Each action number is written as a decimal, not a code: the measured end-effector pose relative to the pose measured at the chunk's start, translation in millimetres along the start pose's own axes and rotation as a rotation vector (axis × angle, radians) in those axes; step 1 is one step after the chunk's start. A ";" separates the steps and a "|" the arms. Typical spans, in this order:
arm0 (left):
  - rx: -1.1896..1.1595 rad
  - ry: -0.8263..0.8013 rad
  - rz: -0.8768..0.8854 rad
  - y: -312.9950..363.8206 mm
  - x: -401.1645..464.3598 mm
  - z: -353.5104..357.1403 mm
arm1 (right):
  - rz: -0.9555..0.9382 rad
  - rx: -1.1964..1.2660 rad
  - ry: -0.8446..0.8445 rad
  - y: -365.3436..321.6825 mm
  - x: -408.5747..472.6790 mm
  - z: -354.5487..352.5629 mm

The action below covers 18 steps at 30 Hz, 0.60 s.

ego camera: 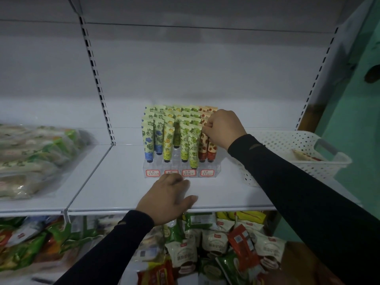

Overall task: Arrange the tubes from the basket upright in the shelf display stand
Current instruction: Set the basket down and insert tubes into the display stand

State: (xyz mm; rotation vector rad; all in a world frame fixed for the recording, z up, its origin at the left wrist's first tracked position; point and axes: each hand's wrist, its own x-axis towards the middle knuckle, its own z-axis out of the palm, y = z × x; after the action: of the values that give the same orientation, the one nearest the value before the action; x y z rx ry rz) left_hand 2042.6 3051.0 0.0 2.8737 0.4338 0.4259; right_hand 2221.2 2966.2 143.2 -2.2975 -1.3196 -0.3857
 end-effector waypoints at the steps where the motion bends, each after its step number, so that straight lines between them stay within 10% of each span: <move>1: -0.006 0.003 0.001 0.5 -0.6 0.1 | 0.009 0.015 -0.007 1.1 -0.8 -0.4; 18: -0.036 0.001 -0.015 -0.5 -0.4 -0.8 | 0.044 0.086 -0.056 7.2 -2.3 -3.8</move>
State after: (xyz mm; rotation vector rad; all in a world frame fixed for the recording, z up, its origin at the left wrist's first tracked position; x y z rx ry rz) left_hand 2041.9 3051.6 0.6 2.8340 0.4432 0.4280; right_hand 2226.2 2959.4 143.5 -2.2768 -1.2840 -0.2471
